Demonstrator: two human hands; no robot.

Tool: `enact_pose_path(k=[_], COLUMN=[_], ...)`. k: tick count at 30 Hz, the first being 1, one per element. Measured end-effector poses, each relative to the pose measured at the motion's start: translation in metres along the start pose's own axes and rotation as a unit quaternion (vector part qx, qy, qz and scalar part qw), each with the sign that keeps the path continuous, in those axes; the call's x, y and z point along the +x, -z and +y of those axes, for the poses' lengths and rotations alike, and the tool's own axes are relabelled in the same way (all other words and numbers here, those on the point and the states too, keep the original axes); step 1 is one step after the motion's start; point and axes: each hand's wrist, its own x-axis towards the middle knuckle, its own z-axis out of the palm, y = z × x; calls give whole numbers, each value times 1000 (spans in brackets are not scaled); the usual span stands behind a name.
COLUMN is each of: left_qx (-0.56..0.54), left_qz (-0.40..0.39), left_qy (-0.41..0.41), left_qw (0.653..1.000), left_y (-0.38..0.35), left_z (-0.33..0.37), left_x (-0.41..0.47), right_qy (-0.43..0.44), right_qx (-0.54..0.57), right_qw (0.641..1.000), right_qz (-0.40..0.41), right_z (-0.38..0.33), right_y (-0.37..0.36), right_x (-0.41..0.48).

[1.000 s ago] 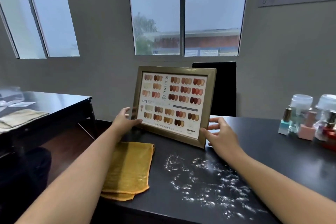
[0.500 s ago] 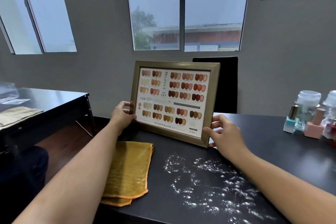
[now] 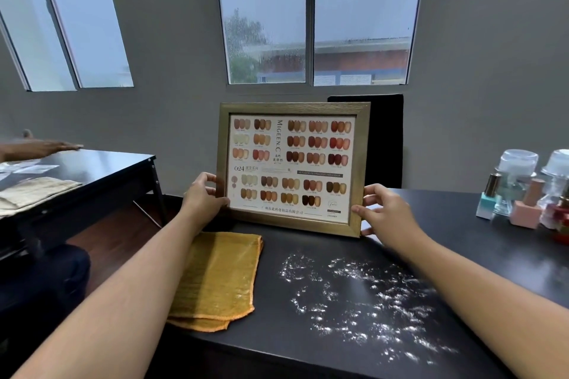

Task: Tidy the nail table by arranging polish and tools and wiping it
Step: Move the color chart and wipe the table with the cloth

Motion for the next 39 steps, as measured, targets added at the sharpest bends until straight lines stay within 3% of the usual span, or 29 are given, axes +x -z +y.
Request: enact_pose_path(k=[14,36,39], left_qx=[22,68,73], left_qz=[-46,-42,-43], left_qy=[-7,-3,-6], left_qw=[999,997,996], left_y=[13,13,12], left_z=[-5,1,-1], left_x=[-16,-20,-19], right_qy=[-37,-50,-53], right_qx=[50,49,122], right_qw=[996,988,988], right_qz=[-65,-136,-75], right_z=[1,-1,-2], right_y=[11,21,29], right_x=[-5,-5,5])
